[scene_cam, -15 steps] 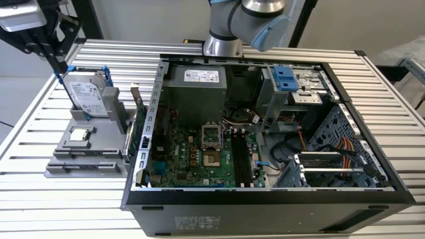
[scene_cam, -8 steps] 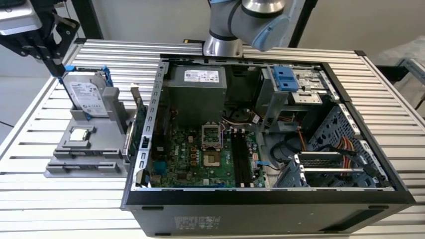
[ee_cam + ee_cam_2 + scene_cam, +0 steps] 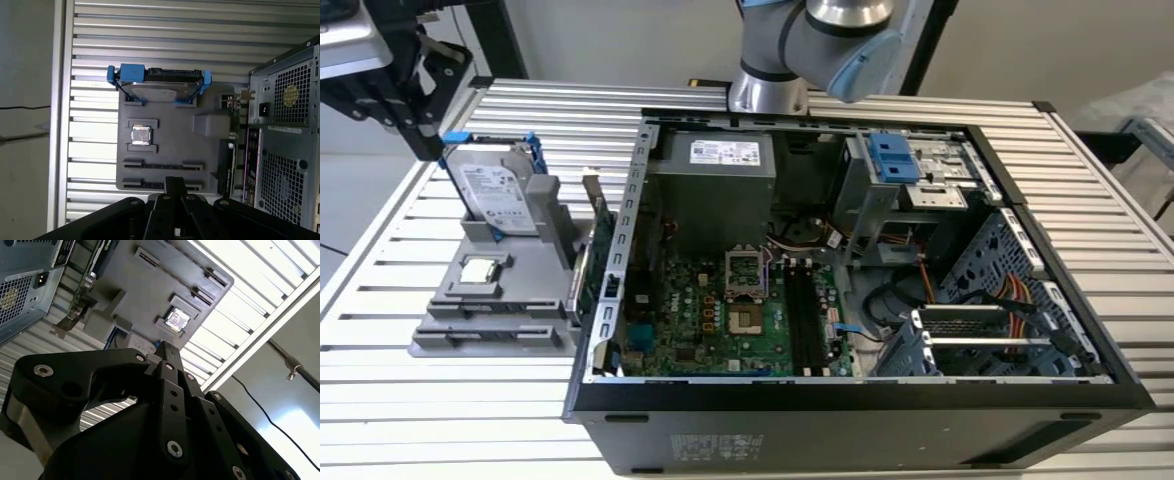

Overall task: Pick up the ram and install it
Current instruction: 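Reach for the ram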

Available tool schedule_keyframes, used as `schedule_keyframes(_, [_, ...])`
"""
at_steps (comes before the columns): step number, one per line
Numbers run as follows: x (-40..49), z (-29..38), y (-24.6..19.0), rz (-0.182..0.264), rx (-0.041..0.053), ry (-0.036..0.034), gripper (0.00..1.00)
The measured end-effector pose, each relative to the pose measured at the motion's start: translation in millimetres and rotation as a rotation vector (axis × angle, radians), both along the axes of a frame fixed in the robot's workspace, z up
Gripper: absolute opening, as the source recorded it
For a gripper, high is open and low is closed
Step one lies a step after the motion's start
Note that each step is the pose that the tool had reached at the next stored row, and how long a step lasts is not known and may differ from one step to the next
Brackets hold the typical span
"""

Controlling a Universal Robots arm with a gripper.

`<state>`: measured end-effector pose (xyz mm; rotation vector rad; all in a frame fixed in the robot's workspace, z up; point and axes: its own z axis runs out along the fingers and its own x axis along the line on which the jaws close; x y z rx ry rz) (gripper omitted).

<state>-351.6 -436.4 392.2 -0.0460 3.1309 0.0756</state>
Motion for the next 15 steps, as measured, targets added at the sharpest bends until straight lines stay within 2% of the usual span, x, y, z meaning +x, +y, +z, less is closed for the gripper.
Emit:
schedule_keyframes(8, [-2.4,0.0,-8.2,0.0,0.0,0.0,0.0])
schedule_keyframes(15, [-4.9,0.0,-13.0,0.0,0.0,0.0,0.0])
